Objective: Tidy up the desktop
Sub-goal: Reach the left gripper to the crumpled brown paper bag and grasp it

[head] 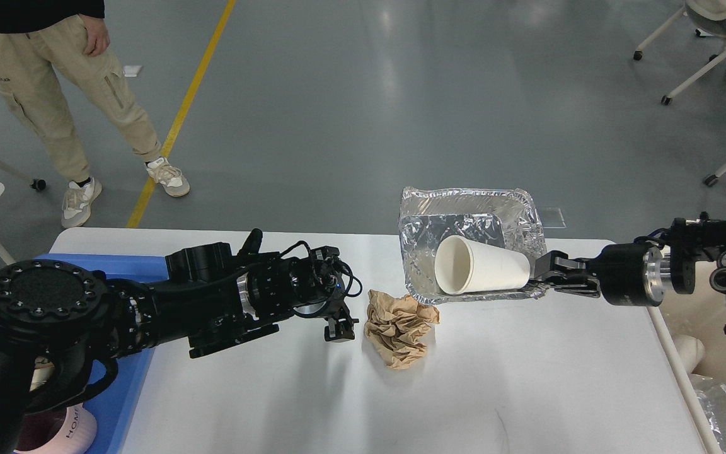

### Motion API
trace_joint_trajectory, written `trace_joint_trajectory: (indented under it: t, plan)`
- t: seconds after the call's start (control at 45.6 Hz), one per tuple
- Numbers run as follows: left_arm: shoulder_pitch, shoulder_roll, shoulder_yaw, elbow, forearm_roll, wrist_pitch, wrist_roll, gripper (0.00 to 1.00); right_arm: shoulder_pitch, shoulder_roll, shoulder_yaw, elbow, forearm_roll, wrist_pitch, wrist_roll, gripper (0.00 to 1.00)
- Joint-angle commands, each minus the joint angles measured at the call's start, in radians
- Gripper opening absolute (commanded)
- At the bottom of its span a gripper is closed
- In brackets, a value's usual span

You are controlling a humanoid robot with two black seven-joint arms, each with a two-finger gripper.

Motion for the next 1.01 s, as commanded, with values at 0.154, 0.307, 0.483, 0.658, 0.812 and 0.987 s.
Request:
trace_joint_trajectory:
  t: [0.154, 0.307, 0.483, 0.658, 0.812, 0.987]
  plan:
    - [0.02, -0.055, 0.001, 0.073, -0.016, 0.071, 0.001, 0.97, 0.0, -0.003, 0.0, 0.002, 0.0, 0.0, 0.0, 0.0]
    - [0.037, -0.074, -0.015, 0.099, -0.058, 0.083, 0.001, 0.97, 0.0, -0.005, 0.0, 0.002, 0.0, 0.0, 0.0, 0.0]
    - [0.046, -0.101, -0.018, 0.162, -0.135, 0.119, 0.018, 0.97, 0.0, -0.006, 0.0, 0.002, 0.0, 0.0, 0.0, 0.0]
    - [0.063, -0.123, -0.016, 0.198, -0.158, 0.169, 0.018, 0.97, -0.002, -0.005, 0.0, 0.002, 0.0, 0.0, 0.0, 0.0]
    - [0.083, -0.123, -0.012, 0.198, -0.158, 0.211, 0.011, 0.96, -0.002, -0.005, 0.002, 0.003, 0.0, 0.0, 0.0, 0.0]
    - [0.101, -0.12, -0.001, 0.201, -0.164, 0.281, 0.006, 0.96, -0.003, -0.005, 0.002, 0.003, 0.002, 0.0, 0.0, 0.0]
